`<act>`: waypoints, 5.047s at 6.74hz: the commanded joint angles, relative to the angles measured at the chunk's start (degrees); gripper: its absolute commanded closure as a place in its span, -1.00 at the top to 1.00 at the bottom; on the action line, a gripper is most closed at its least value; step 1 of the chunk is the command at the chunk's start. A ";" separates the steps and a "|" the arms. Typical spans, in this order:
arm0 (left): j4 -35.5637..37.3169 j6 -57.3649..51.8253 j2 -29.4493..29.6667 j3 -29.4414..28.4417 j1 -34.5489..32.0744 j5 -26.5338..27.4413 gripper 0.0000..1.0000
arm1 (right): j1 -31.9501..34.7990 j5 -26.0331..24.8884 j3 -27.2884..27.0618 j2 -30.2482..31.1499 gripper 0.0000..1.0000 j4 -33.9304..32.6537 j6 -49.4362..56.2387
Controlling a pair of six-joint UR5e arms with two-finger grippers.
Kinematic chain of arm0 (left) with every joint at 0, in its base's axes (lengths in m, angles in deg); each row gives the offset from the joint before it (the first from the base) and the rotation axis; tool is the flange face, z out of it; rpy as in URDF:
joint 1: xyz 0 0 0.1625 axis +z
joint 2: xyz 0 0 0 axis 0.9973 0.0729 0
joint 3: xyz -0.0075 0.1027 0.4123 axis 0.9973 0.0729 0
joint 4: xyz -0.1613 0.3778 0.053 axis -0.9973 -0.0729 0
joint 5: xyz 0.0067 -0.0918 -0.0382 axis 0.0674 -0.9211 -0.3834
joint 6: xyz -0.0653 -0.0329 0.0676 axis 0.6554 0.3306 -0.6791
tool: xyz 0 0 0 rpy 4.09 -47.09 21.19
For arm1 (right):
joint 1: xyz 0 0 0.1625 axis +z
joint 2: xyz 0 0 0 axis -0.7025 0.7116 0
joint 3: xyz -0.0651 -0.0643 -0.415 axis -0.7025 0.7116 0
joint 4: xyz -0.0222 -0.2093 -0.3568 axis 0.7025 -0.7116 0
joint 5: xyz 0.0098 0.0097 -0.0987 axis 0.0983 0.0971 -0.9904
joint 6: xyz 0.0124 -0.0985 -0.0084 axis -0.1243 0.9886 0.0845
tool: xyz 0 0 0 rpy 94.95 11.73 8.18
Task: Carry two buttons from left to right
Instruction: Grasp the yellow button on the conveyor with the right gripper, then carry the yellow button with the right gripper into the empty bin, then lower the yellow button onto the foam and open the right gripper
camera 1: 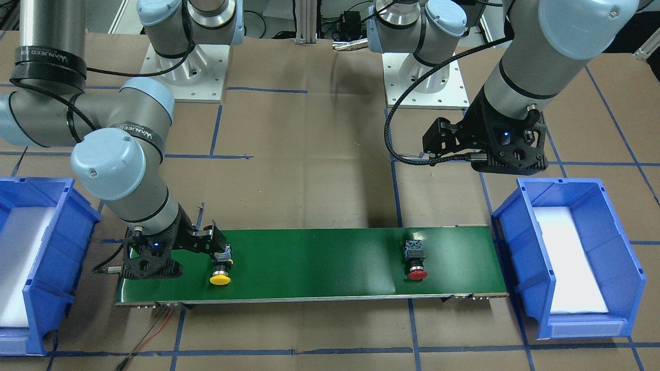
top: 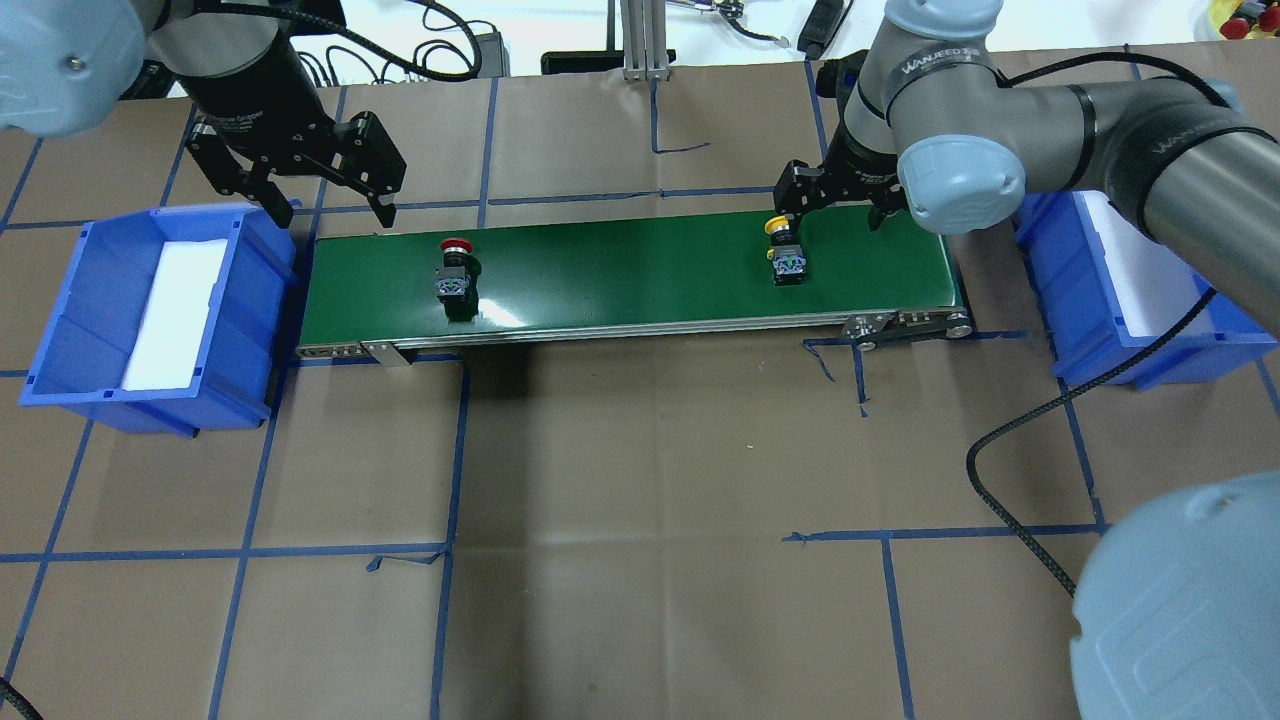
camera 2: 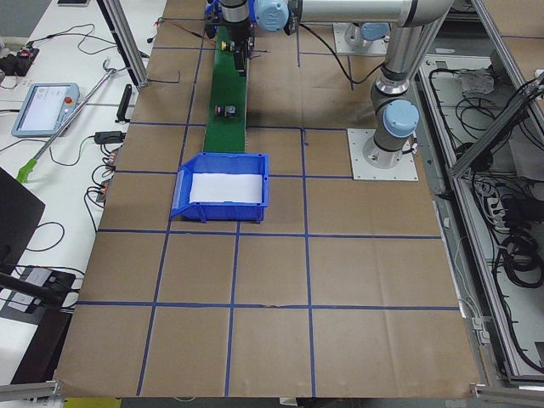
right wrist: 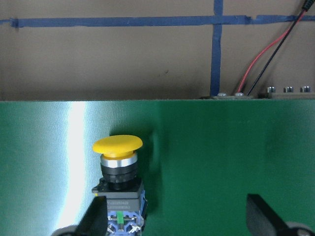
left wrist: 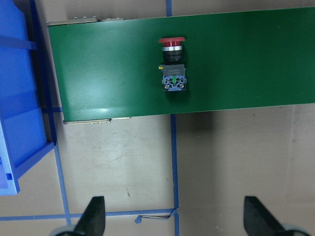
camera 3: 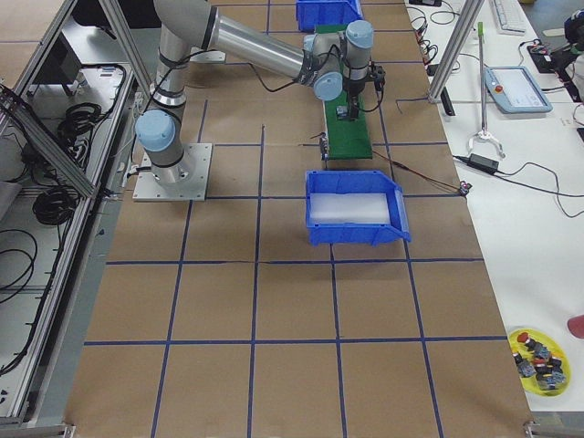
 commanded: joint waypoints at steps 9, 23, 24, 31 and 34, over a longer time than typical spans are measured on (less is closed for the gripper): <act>0.52 -0.21 -3.03 4.61 -0.27 0.35 0.99 | -0.07 -0.27 0.30 -4.20 0.33 0.00 -0.09; 3.25 0.40 -2.17 4.73 0.00 0.08 1.00 | -35.40 -1.84 -1.41 2.39 -0.92 5.00 47.99; 3.25 0.40 -2.17 4.73 0.00 0.26 1.00 | -35.31 -1.67 -4.68 2.39 -0.92 3.62 47.81; 3.34 0.40 -2.61 5.52 0.00 0.08 1.00 | -35.58 -1.68 -10.60 0.37 0.77 -0.70 46.94; 3.34 1.19 -3.49 5.08 0.00 0.08 1.00 | -35.58 -1.67 -10.34 0.46 1.00 -0.70 46.32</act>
